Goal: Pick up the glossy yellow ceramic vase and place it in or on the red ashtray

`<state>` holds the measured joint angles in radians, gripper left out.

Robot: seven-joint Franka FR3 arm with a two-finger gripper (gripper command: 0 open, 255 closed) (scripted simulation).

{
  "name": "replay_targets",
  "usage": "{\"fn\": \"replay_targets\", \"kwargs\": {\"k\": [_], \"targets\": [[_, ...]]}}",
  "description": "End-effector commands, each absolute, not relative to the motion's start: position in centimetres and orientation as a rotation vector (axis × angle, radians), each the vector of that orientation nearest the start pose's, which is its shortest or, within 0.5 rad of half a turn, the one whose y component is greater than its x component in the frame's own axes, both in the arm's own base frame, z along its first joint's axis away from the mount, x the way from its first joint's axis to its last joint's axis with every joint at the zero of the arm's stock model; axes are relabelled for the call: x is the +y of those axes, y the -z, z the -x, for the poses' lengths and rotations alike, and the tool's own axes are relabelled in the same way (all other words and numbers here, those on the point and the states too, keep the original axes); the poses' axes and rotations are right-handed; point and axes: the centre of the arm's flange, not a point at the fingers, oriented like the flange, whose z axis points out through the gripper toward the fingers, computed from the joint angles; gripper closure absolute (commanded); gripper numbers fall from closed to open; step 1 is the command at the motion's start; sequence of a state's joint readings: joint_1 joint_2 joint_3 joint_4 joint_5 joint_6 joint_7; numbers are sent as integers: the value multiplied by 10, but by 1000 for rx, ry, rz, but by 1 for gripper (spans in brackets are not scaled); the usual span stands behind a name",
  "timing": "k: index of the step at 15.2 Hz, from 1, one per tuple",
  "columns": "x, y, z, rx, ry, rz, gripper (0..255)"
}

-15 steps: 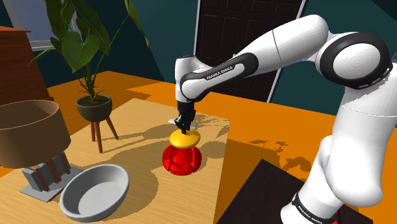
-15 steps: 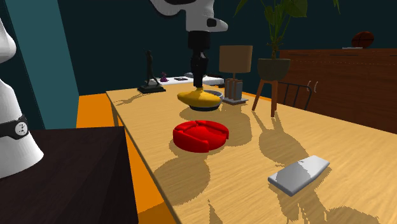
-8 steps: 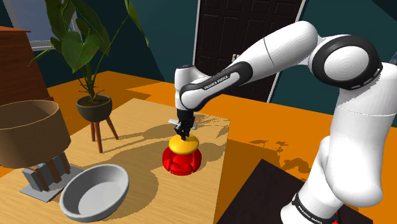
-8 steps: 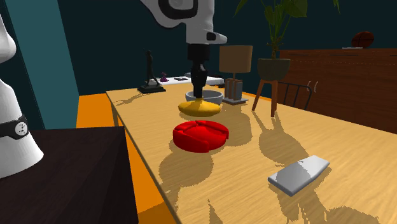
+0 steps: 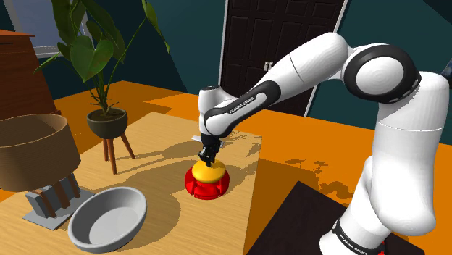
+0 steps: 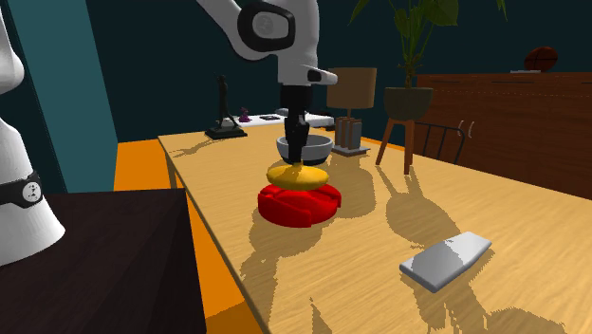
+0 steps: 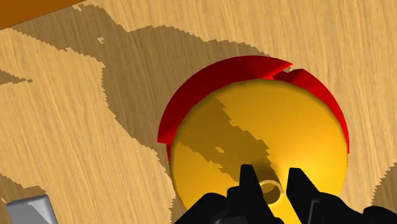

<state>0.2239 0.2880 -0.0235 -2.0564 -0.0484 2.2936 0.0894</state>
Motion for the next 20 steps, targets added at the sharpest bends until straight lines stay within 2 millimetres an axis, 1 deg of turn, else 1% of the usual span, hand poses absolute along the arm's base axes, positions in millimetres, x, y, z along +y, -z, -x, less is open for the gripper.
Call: {"fn": "replay_targets", "kwargs": {"k": [1,7,8,13,16,17,20], "targets": [[115,-288,-572,-230,-69,3181,255],[115,-288,-572,-230,-69,3181,255],[115,-288,-572,-230,-69,3181,0],[115,-288,-572,-230,-69,3181,0],[117,-328,-574,-230,-69,3181,0],[118,-338,-574,-230,-69,3181,0],[118,-338,-574,-230,-69,3181,0]]}}
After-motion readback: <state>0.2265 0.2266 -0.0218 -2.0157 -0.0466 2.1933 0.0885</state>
